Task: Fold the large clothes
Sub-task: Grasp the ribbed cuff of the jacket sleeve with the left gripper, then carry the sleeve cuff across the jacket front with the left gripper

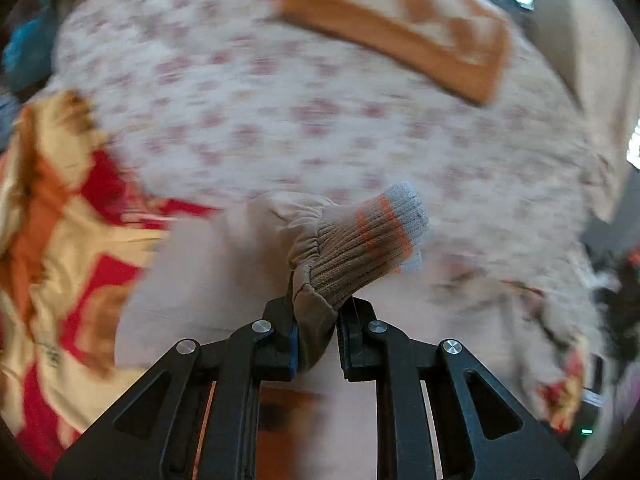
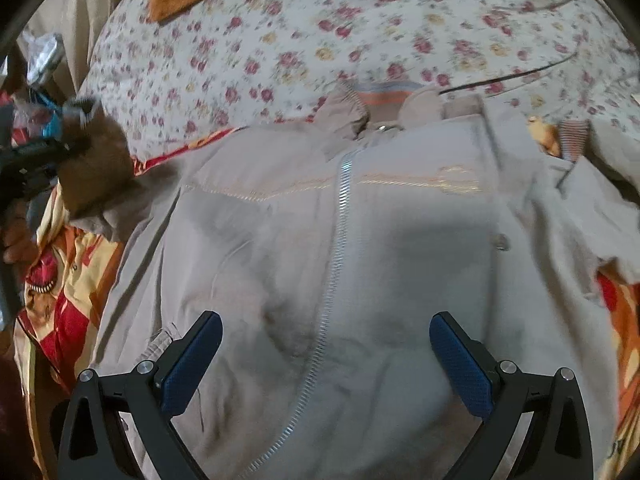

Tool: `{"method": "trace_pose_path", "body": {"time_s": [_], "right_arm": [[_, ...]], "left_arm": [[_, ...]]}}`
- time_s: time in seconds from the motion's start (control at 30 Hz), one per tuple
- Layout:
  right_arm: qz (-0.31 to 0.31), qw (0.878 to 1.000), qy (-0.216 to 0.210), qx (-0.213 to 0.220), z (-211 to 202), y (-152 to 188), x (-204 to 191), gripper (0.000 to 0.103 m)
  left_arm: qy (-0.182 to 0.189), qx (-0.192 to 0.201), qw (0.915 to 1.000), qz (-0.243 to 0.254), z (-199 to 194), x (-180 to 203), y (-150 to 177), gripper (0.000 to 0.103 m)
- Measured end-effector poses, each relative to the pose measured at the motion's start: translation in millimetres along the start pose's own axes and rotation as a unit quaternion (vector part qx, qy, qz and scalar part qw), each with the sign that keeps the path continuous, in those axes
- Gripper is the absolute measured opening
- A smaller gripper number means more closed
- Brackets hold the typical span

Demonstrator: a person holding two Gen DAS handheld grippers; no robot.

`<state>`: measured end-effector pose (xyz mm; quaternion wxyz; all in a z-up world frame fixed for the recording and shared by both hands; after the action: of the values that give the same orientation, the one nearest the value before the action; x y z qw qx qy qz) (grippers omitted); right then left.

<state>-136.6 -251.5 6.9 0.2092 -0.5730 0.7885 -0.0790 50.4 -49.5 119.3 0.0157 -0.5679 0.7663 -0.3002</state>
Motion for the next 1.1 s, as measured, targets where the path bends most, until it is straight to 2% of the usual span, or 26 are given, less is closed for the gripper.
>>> {"method": "trace_pose_path", "body": {"time_s": [0.1,0.2,0.3,0.43,0.47,0.5,0.53,0.57,0.67,0.7,0.83,0.93,1.03,1.07,1.1], "right_arm": [[0.014,1.0,0.004,0.011,-10,5,16,0.103],[0.033,0.999,0.009,0.022,-27,3,38,0.103],[0.064,0.997,0.018,0.028,-41,1,68,0.103],[0.099,0.994,0.027,0.024,-49,0,101,0.103],[0.111,0.993,0.028,0.021,-50,1,111,0.103],[0.116,0.993,0.026,0.02,-51,2,117,0.103],[0.123,0.992,0.024,0.019,-52,2,123,0.103],[0.132,0.991,0.022,0.018,-52,2,129,0.103],[0.14,0.99,0.009,0.02,-55,-2,132,0.103],[0.139,0.99,0.003,0.023,-56,-3,129,0.103],[0.117,0.992,-0.007,0.04,-58,-21,118,0.103],[0.111,0.993,-0.017,0.042,-51,-34,110,0.103],[0.119,0.992,-0.034,0.032,-29,-53,105,0.103],[0.125,0.991,-0.041,0.026,-20,-60,103,0.096],[0.124,0.991,-0.046,0.022,-11,-67,101,0.085]], "left_arm": [[0.056,-0.016,0.9978,0.033,14,71,10,0.014],[0.09,-0.037,0.9931,0.065,34,134,24,0.014],[0.129,-0.076,0.9847,0.09,71,191,48,0.014],[0.123,-0.107,0.9806,0.109,114,224,82,0.017],[0.122,-0.114,0.9798,0.11,119,224,88,0.021],[0.119,-0.125,0.9784,0.113,127,224,93,0.033],[0.116,-0.137,0.9767,0.118,134,223,97,0.04],[0.115,-0.146,0.9748,0.123,136,221,99,0.053],[0.111,-0.133,0.9757,0.134,115,207,98,0.06],[0.105,-0.121,0.9774,0.138,103,199,95,0.067],[0.057,-0.072,0.9889,0.116,65,150,90,0.069],[-0.005,-0.051,0.9959,0.075,51,98,95,0.069],[-0.075,-0.075,0.9939,0.03,63,44,116,0.069],[-0.092,-0.083,0.9921,0.018,69,33,121,0.069],[-0.118,-0.097,0.9883,-0.006,78,12,128,0.069]]}}
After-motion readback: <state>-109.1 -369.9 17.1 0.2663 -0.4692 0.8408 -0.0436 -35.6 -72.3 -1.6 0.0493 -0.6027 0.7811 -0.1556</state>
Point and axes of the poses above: each gripper's, at about its wrist camera, not at the fingertips, and z roughly the way its jaws point, x to its right, y to its underside, the point moved 5 cm from there along z, roughly the way its jaws point, and after that the axes turned 12 degrees about -x, right-handed, at the moved point
